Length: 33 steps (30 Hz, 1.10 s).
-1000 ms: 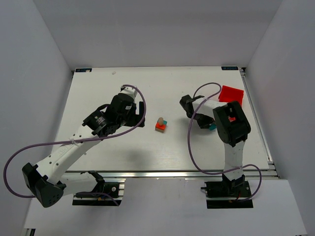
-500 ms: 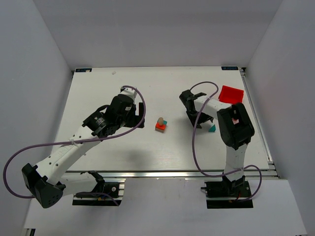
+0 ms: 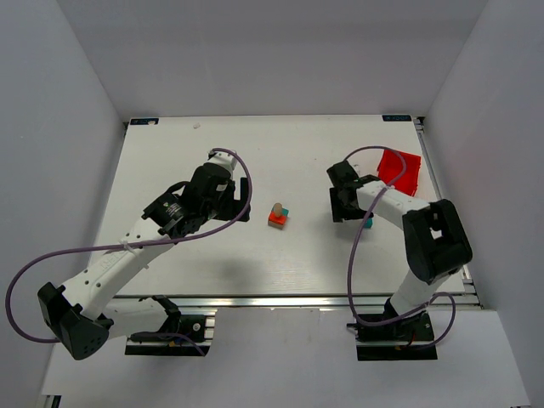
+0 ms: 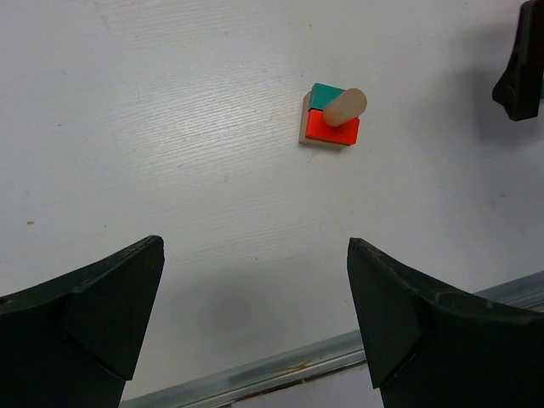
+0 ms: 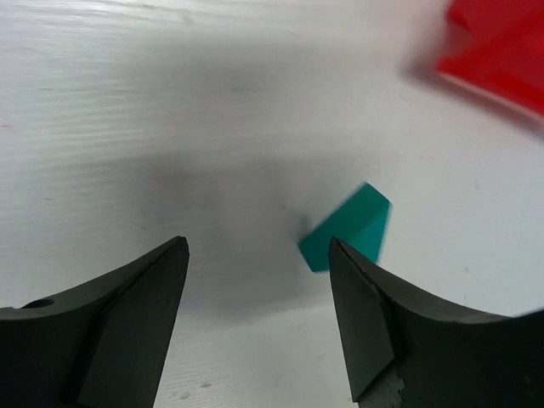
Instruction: Build the wood block tower
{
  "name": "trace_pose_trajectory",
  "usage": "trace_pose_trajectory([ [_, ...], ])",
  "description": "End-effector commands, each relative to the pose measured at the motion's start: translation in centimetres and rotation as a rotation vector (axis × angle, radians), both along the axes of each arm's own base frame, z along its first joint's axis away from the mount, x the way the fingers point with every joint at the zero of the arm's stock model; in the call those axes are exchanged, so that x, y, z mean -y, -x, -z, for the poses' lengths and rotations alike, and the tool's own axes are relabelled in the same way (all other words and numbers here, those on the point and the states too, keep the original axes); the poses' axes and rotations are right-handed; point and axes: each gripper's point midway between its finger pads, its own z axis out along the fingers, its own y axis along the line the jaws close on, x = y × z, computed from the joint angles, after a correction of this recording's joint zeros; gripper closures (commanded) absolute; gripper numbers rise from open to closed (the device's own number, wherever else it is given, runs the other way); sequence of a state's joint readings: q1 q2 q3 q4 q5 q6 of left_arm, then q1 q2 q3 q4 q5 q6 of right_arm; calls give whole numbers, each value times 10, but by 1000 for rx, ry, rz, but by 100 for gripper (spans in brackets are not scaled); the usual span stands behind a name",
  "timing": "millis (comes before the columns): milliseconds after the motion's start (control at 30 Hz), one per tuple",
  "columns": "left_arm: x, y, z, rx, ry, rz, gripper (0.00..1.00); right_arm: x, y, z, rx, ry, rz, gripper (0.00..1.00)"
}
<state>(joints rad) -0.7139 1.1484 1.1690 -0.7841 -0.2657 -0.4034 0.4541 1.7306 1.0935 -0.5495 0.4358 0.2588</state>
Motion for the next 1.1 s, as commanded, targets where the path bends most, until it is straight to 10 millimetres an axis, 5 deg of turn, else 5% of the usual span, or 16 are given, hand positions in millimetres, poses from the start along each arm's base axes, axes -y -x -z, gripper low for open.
trace_pose_trajectory([
  [0, 3, 1, -7, 23, 27, 22, 2, 14, 0, -15, 106, -37, 129, 27],
  [167, 3, 1, -7, 24, 31, 26, 2, 33, 3, -19, 152, -43, 201, 23],
  [467, 3, 1, -10, 28, 31, 24, 2, 48, 8, 8, 143, -97, 288, 24],
  [633, 4, -1, -11, 27, 27, 19, 2, 51, 4, 13, 138, -119, 293, 45],
  [700, 4, -2, -14, 30, 29, 16, 2, 46, 4, 13, 136, -146, 275, 58],
  [967, 19, -3, -26, 34, 89, 58, 2, 21, -16, -30, 269, -197, -85, 80],
  [1033, 28, -2, -32, 33, 117, 91, 2, -14, -18, -57, 324, -312, -296, 80],
  [1067, 37, 1, -32, 16, 143, 131, 2, -44, -14, -72, 352, -371, -541, 80],
])
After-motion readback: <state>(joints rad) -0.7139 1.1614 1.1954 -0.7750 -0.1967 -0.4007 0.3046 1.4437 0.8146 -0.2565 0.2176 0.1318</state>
